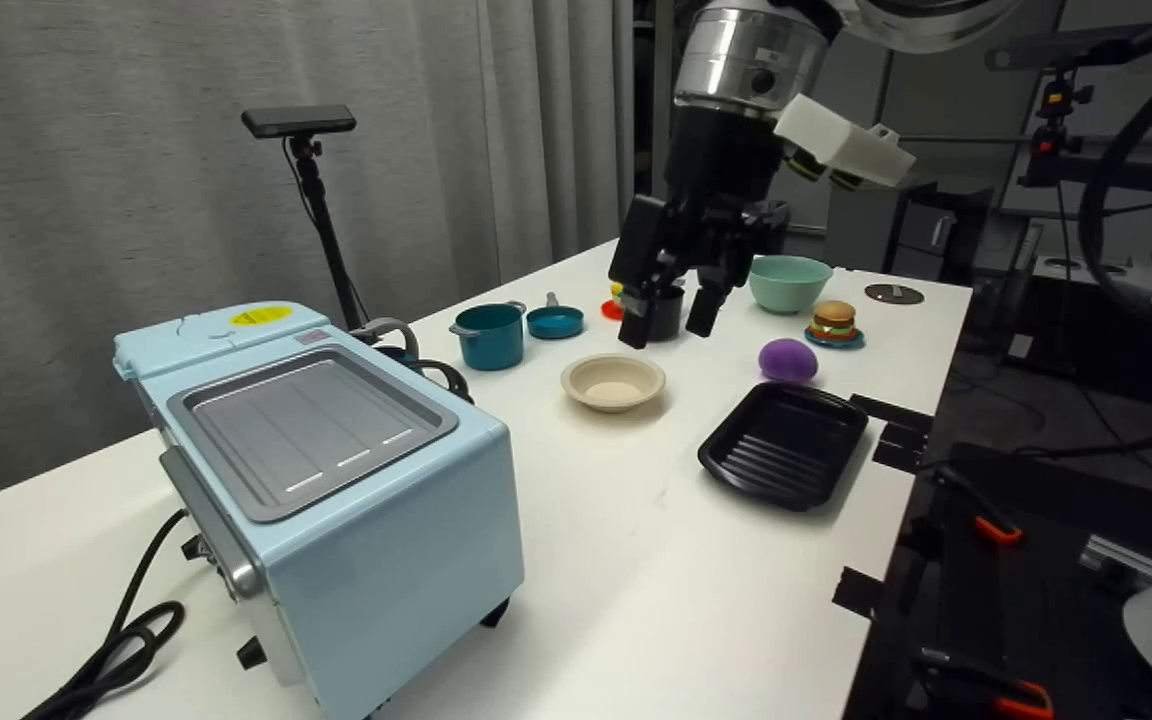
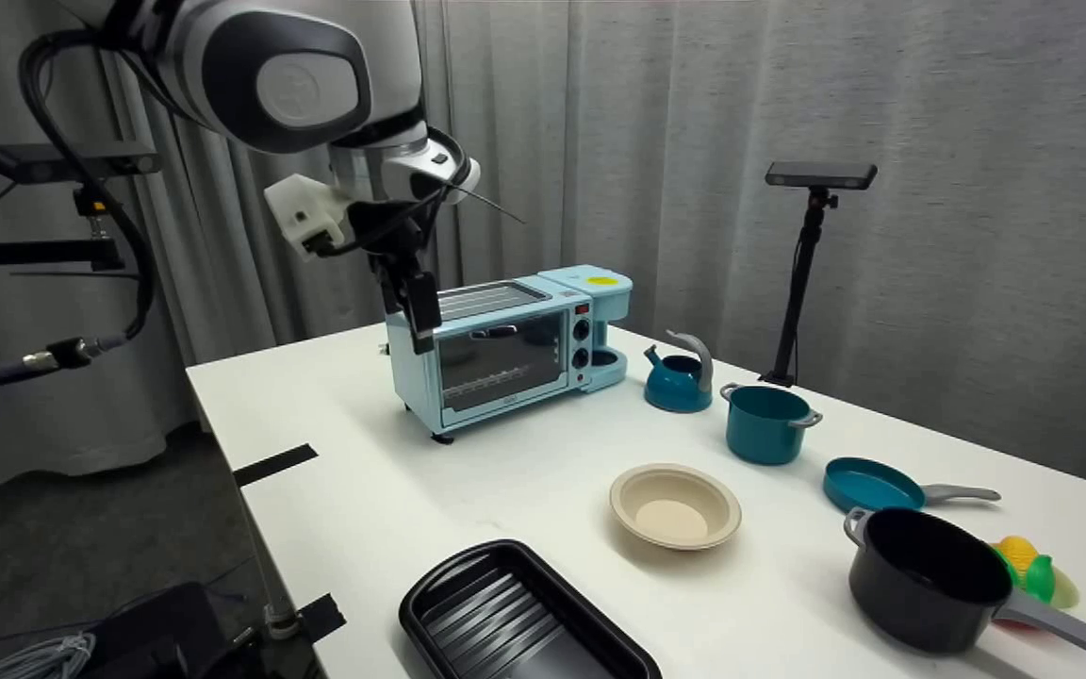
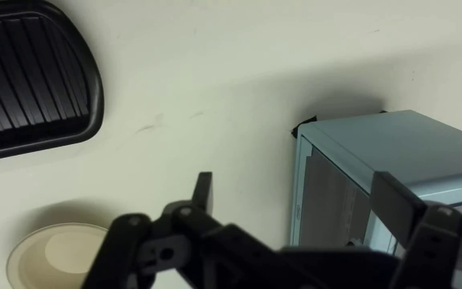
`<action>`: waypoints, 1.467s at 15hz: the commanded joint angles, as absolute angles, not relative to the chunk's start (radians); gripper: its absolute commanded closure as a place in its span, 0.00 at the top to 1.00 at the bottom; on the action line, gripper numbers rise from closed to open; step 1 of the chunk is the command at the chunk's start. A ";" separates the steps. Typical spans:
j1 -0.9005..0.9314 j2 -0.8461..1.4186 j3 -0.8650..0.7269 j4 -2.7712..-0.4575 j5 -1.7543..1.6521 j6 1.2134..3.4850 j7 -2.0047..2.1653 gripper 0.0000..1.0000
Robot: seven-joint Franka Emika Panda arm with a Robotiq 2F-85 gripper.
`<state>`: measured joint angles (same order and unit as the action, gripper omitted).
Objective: Put the purple plushy on the cream plate
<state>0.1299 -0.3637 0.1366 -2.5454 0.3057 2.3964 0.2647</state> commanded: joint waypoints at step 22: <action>-0.102 0.111 -0.107 -2.123 -0.161 2.371 0.299 1.00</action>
<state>-0.0882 0.0539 -0.0767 -2.1955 -0.1181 2.3956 0.2739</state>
